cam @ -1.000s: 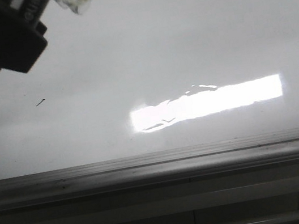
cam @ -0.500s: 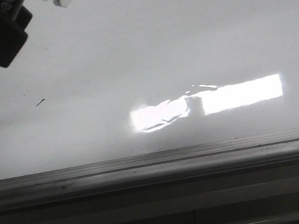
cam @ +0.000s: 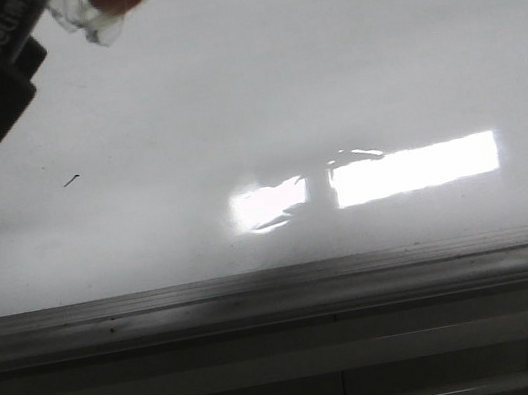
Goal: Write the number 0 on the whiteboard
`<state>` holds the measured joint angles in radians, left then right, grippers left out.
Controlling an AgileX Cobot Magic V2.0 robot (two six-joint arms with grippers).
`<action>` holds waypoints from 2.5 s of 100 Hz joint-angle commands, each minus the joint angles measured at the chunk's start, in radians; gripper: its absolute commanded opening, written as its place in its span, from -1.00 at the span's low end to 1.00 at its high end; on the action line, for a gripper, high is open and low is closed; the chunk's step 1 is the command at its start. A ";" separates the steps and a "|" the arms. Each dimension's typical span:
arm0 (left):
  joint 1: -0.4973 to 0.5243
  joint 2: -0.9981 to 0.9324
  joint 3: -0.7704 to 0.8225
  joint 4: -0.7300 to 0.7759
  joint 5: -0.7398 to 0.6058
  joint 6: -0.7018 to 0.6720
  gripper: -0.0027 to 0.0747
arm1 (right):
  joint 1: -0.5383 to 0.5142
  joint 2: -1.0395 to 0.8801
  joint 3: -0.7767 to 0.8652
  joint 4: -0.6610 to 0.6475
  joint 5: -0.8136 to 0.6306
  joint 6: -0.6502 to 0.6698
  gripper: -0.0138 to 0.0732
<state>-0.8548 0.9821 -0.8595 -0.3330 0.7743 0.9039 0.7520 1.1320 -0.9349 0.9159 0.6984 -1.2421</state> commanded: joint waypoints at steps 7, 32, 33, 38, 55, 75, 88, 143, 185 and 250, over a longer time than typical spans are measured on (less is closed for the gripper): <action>-0.008 -0.015 -0.034 -0.027 -0.056 0.000 -0.98 | -0.001 -0.007 -0.033 0.045 -0.007 -0.008 -0.85; -0.008 -0.026 -0.054 -0.056 -0.115 -0.098 -0.42 | -0.009 -0.022 -0.031 0.032 -0.007 -0.008 -0.84; -0.008 -0.029 -0.057 -0.056 -0.115 -0.111 -0.39 | -0.009 -0.024 -0.031 0.032 -0.007 -0.008 -0.84; -0.008 -0.041 -0.060 -0.056 -0.115 -0.148 -0.17 | -0.020 -0.038 -0.025 0.030 -0.007 -0.008 -0.84; -0.006 -0.150 -0.060 -0.056 -0.116 -0.207 0.02 | -0.083 -0.131 0.030 0.030 -0.004 0.009 -0.84; -0.004 -0.353 0.015 0.009 -0.252 -0.388 -0.21 | -0.183 -0.287 0.175 -0.004 -0.029 0.075 -0.84; -0.004 -0.478 0.131 0.180 -0.356 -0.649 -0.61 | -0.226 -0.404 0.237 -0.130 -0.093 0.218 -0.81; -0.004 -0.601 0.368 0.523 -0.508 -1.128 -0.98 | -0.239 -0.255 0.076 -0.427 -0.252 0.377 -0.81; -0.004 -0.601 0.368 0.523 -0.515 -1.128 -0.98 | -0.225 -0.164 0.020 -0.449 -0.252 0.377 -0.81; -0.004 -0.601 0.368 0.519 -0.515 -1.128 -0.98 | -0.172 -0.053 0.020 -0.494 -0.321 0.377 -0.81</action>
<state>-0.8548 0.3759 -0.4636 0.1849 0.3405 -0.2152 0.5807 1.0737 -0.8786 0.4150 0.4498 -0.8655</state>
